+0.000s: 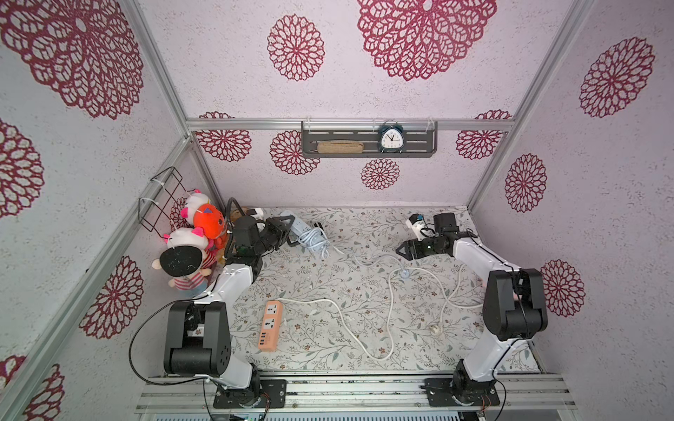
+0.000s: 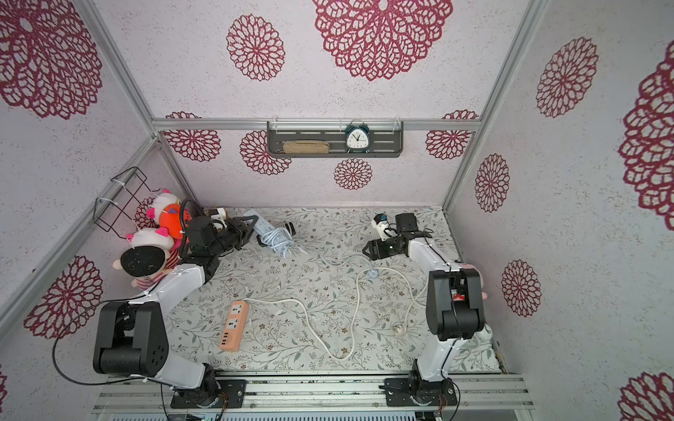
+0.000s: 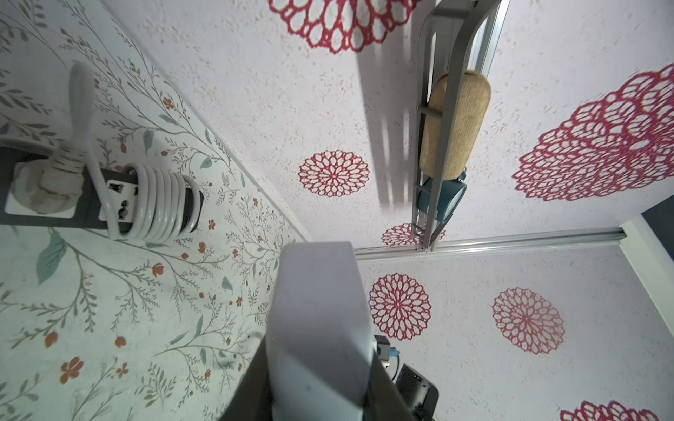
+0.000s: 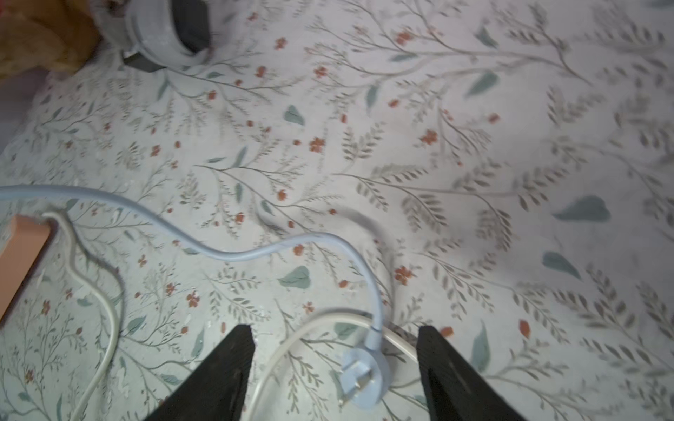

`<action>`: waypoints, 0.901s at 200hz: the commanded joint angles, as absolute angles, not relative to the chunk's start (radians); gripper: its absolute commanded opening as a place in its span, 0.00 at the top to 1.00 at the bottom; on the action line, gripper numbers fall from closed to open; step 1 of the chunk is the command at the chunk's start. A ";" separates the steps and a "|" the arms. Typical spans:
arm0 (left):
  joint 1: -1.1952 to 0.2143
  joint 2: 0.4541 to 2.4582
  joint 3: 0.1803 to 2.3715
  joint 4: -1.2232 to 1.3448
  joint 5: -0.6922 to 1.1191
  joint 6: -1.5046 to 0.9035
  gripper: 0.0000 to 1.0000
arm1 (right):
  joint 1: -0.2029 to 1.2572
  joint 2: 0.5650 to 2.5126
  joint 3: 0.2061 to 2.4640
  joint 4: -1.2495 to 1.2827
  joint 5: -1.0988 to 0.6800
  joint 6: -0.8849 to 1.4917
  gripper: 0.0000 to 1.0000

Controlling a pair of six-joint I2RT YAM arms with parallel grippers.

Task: Unwrap the cord wrapped around the power strip
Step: Unwrap the power cord from the power strip.

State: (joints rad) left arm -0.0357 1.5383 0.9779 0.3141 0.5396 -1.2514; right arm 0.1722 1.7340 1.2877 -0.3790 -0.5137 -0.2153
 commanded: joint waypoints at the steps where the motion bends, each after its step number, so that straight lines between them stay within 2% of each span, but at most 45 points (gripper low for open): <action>1: -0.045 1.546 1.026 0.231 0.600 -1.205 1.00 | 0.302 1.671 1.318 -0.372 -0.577 -0.365 0.20; 66: -0.063 1.555 1.036 0.212 0.609 -1.201 1.00 | 0.525 1.705 1.326 -0.202 -0.593 -0.342 0.14; 136: -0.078 1.558 1.003 0.275 0.575 -1.232 1.00 | 0.595 1.891 1.386 -0.085 -0.682 -0.130 0.17; 151: -0.085 1.566 1.002 0.288 0.576 -1.236 1.00 | 0.595 1.924 1.403 -0.082 -0.641 -0.107 0.25; 180: -0.097 1.568 0.982 0.293 0.571 -1.228 1.00 | 0.572 1.951 1.423 -0.023 -0.603 -0.029 0.64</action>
